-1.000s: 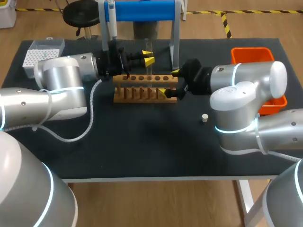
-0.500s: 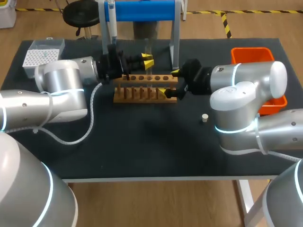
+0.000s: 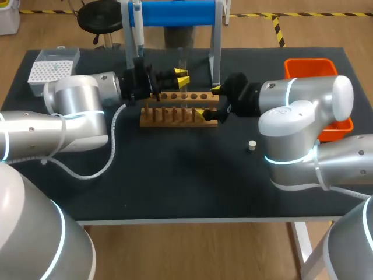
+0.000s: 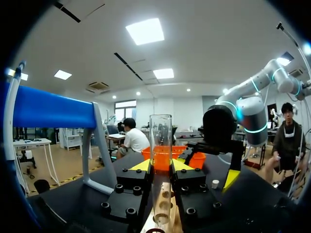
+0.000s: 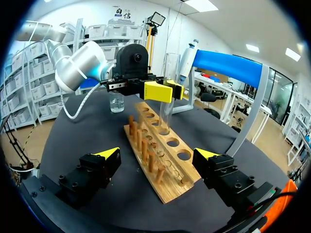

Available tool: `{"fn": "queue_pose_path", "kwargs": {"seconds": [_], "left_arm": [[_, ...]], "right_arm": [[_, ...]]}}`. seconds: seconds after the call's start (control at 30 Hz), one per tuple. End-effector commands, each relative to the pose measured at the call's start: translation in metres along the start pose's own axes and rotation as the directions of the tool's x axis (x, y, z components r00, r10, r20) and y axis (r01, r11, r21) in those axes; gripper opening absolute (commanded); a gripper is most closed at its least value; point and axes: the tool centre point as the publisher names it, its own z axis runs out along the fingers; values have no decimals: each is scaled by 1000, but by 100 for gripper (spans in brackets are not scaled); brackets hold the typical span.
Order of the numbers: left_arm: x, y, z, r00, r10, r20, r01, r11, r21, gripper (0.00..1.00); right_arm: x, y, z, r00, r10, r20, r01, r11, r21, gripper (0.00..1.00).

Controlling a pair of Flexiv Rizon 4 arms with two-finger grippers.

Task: Invert the test tube, pick up the pipette, mount the tip to pipette, aspirate from beaker and dispense into the tube, eject the tip, return the pipette, and cap with the stopper.

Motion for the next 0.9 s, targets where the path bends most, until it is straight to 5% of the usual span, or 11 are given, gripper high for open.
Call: {"fn": "queue_pose_path", "kwargs": {"seconds": [0.03,0.4,0.43,0.47,0.5,0.9], "left_arm": [[0,5,0,1000,2,1,-2,1000,4,0],[2,11,-1,1000,-1,11,1,1000,-8,0],[2,11,-1,1000,-2,10,2,1000,-8,17],[2,11,-1,1000,-3,9,3,1000,-10,69],[3,11,-1,1000,-5,10,5,1000,-14,100],[13,-21,-40,997,-61,41,67,983,-169,100]], "right_arm": [[0,0,1,1000,0,1,0,1000,2,100],[0,0,1,1000,0,1,0,1000,2,100],[0,0,1,1000,0,1,0,1000,2,100],[0,0,1,1000,0,1,0,1000,2,100],[0,0,1,1000,0,1,0,1000,2,100],[0,0,1,1000,0,1,0,1000,2,100]]}}
